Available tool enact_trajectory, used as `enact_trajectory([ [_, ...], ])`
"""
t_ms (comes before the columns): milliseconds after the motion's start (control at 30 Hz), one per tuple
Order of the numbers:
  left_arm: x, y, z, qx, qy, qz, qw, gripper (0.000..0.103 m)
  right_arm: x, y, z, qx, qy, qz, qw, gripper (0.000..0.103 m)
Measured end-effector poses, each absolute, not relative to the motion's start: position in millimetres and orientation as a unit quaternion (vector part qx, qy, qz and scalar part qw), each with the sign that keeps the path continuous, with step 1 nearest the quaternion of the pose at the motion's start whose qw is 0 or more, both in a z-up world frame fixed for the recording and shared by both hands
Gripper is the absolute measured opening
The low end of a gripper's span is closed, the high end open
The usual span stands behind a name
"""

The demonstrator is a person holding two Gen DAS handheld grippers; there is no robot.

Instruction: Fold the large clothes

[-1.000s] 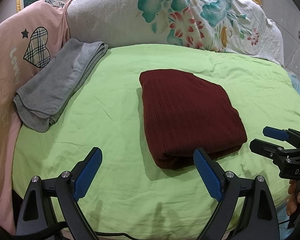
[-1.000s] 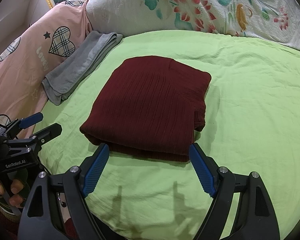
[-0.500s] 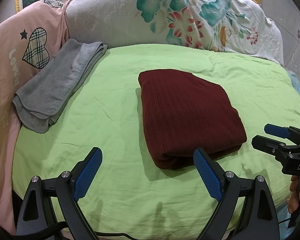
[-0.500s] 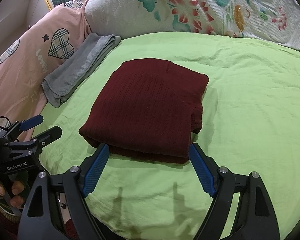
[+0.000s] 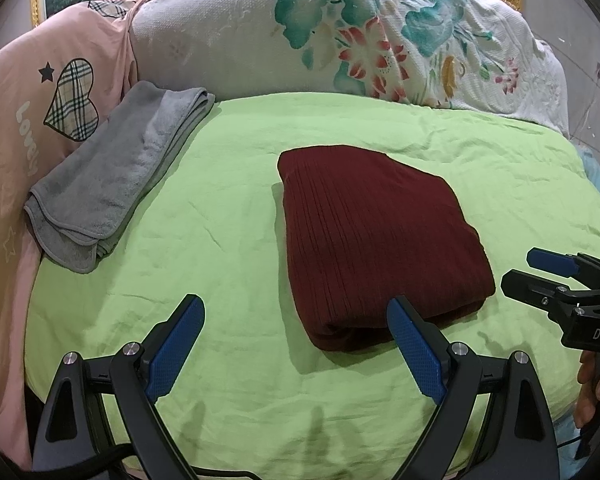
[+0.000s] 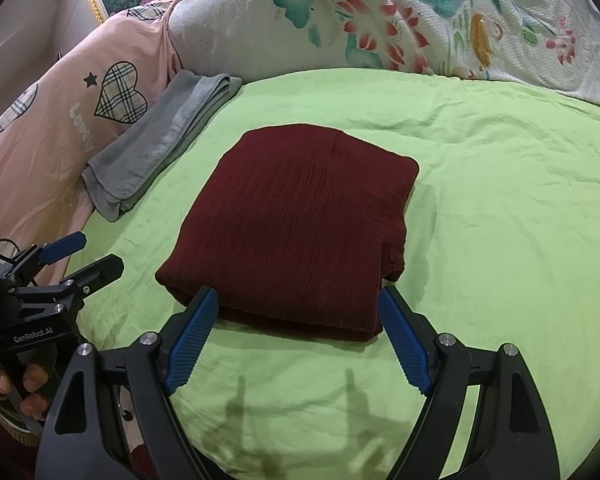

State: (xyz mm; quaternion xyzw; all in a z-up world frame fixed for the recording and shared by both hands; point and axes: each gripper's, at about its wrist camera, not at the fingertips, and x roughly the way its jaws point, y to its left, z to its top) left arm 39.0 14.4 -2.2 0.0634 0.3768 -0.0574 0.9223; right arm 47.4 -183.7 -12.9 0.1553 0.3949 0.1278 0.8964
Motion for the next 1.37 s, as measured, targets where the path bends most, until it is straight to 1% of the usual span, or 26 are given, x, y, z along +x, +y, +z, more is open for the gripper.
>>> enact_trajectory([
  [1367,62.1,3.1,-5.1,0.06,0.387,-0.048,0.919,0.093,67.8,-193.2,-22.3,0.179,0.4,0.124,0.89,0.082],
])
